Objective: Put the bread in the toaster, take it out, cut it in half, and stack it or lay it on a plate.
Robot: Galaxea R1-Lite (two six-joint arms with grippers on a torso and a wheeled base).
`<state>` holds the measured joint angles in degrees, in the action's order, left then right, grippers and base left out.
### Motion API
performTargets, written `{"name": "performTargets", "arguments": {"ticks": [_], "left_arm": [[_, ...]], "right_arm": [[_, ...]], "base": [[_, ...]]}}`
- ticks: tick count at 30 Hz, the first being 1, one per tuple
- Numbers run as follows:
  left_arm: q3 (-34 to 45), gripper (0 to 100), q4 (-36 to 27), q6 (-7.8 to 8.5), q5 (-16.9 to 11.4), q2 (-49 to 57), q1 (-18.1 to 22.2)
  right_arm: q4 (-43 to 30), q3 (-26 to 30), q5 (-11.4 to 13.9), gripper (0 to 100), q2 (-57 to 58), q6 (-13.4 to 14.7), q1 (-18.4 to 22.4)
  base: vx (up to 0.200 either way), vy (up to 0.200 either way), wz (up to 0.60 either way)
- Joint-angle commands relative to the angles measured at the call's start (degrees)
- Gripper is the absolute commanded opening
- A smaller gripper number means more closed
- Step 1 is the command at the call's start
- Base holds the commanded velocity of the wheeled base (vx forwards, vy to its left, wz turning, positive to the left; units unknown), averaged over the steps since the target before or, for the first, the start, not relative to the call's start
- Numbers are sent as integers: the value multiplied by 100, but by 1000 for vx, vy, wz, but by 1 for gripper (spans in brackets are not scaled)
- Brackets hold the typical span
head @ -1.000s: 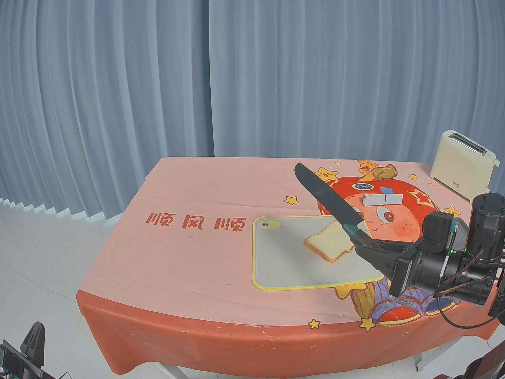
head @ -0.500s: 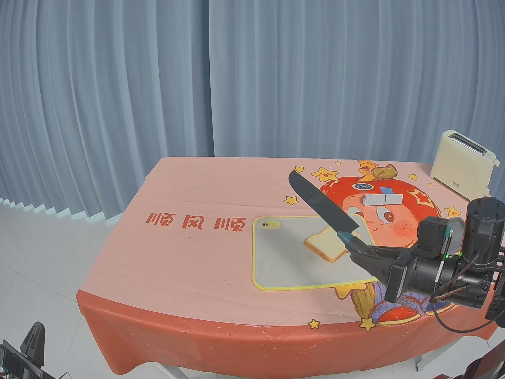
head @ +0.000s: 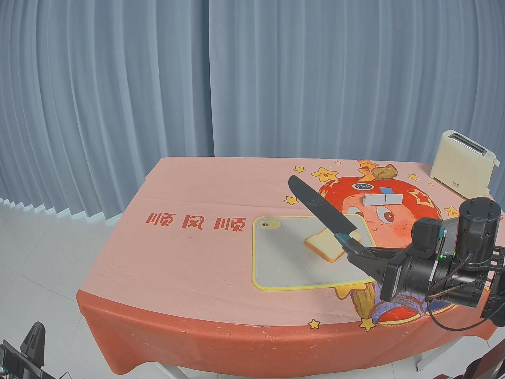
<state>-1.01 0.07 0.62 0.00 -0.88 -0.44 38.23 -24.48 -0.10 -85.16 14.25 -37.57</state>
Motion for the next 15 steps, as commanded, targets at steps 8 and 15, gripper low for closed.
{"name": "performTargets", "arguments": {"ticks": [8,15], "left_arm": [[101,0,1,-1,0,9,0],[101,0,1,-1,0,9,0]], "right_arm": [[62,-22,1,0,-9,16,118],[826,128,-8,0,-325,-1,180]], "base": [[0,0,0],[0,0,0]]}}
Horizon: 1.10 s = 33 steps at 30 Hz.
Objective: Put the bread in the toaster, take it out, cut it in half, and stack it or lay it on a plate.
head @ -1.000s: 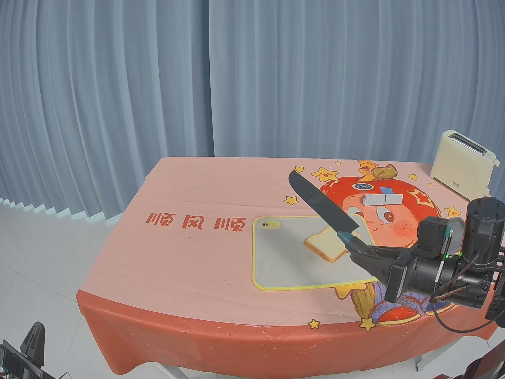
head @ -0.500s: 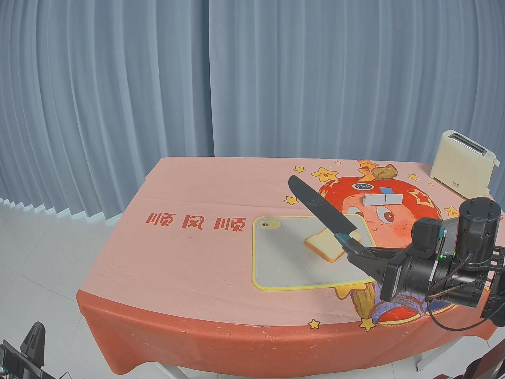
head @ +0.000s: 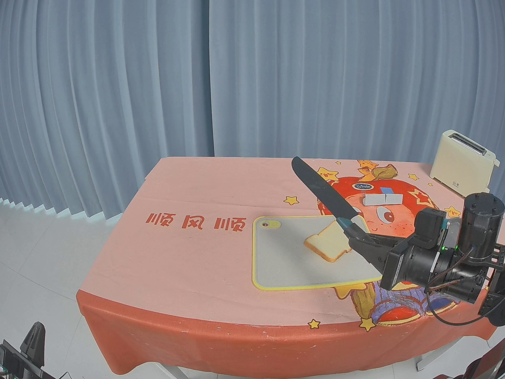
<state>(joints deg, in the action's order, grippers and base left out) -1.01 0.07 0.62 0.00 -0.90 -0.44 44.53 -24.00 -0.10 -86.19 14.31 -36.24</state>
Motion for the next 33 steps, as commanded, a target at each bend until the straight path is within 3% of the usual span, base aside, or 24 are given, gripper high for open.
{"name": "performTargets", "arguments": {"ticks": [1,7,12,21,28,33], "left_arm": [[101,0,1,-1,0,11,0],[101,0,1,-1,0,11,0],[101,0,1,-1,0,11,0],[101,0,1,-1,0,11,0],[101,0,1,-1,0,11,0],[101,0,1,-1,0,11,0]], "right_arm": [[653,168,-17,0,-337,1,65],[1497,388,-25,0,-496,1,65],[1506,396,-17,0,-504,19,126],[1506,300,62,0,-496,582,205],[1462,194,80,0,-548,661,434],[1453,27,80,0,-619,1056,513]], "base": [[0,0,0],[0,0,0],[0,0,0],[0,0,0],[0,0,0],[0,0,0]]}}
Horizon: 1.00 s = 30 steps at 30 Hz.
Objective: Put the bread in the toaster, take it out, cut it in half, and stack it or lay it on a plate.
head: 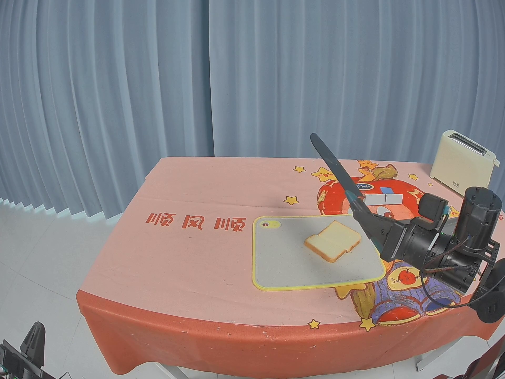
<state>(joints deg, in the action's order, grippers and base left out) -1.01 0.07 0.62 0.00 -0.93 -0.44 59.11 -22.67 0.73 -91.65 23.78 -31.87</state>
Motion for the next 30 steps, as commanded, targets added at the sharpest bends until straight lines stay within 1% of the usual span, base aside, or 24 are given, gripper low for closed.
{"name": "performTargets", "arguments": {"ticks": [1,8,13,15,20,27,30], "left_arm": [[101,0,1,-1,0,14,0],[101,0,1,-1,0,14,0],[101,0,1,-1,0,14,0],[101,0,1,-1,0,14,0],[101,0,1,-1,0,14,0],[101,0,1,-1,0,14,0],[101,0,1,-1,0,14,0]], "right_arm": [[-14,-132,-3,0,-90,144,110],[4,-211,6,0,-239,170,277],[-5,-237,41,0,-222,223,260],[-5,-281,41,0,-204,311,269],[-23,-413,41,0,-231,645,277],[-31,-475,50,0,-239,724,277],[-40,-571,76,0,-222,882,277]], "base": [[0,0,0],[0,0,0],[0,0,0],[0,0,0],[0,0,0],[0,0,0],[0,0,0]]}}
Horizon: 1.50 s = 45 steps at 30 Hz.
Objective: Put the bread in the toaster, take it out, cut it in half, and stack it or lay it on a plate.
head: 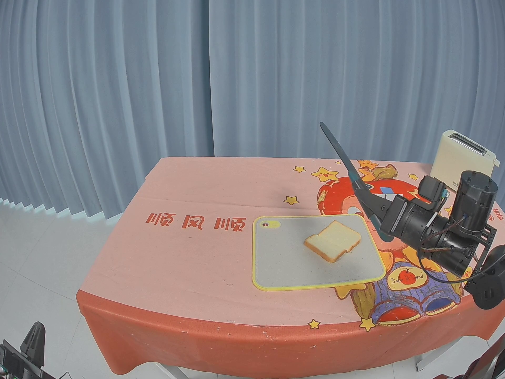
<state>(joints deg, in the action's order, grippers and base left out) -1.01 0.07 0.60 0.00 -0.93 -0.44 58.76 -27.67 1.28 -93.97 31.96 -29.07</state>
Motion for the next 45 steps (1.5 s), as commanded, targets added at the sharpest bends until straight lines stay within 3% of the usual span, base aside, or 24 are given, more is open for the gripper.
{"name": "performTargets", "arguments": {"ticks": [1,16,32,39,45], "left_arm": [[101,0,1,2,0,14,0],[101,0,1,2,0,14,0],[101,0,1,2,0,14,0],[101,0,1,2,0,14,0],[101,0,1,2,0,14,0]], "right_arm": [[-5,-80,21,0,10,91,-2],[-22,-256,268,0,-25,618,130],[-22,-256,1199,0,-25,1198,508],[-14,-221,1445,0,10,1225,552],[83,-10,1999,0,45,1225,701]], "base": [[0,0,0],[0,0,0],[0,0,0],[0,0,0],[0,0,0]]}}
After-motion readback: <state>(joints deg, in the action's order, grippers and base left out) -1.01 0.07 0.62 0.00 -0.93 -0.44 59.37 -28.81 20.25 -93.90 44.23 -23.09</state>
